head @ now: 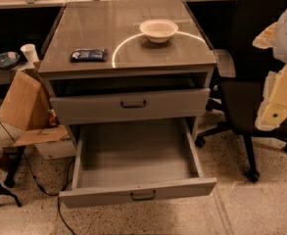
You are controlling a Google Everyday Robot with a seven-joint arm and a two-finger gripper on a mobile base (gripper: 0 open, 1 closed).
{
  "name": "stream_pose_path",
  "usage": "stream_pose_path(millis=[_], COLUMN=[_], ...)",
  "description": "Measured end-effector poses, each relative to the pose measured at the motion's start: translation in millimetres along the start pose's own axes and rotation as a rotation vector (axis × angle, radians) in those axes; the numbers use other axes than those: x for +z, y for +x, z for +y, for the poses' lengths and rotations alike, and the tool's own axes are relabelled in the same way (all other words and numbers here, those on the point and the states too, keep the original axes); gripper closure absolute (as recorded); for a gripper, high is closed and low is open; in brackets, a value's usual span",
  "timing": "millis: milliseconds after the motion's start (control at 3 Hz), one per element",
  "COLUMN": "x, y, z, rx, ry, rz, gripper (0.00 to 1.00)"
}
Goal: Close middle drawer
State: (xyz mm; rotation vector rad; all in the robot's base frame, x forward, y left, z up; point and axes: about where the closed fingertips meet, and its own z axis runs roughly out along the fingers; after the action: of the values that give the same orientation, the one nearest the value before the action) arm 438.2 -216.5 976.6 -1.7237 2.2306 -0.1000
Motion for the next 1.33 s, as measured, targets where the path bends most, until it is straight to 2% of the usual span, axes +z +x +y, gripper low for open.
stream_pose_path(millis=[667,1000,1333], x=[6.4,30.1,74.1], y=[-3.6,-15.1,-30.2], z=[3.7,12.6,23.9], rx=[-0.004,-0.007,-0.006], ry=[0.013,0.019,-0.002], rz=[-0.024,-0.071,-0.129], gripper=[0.00,0.00,0.17])
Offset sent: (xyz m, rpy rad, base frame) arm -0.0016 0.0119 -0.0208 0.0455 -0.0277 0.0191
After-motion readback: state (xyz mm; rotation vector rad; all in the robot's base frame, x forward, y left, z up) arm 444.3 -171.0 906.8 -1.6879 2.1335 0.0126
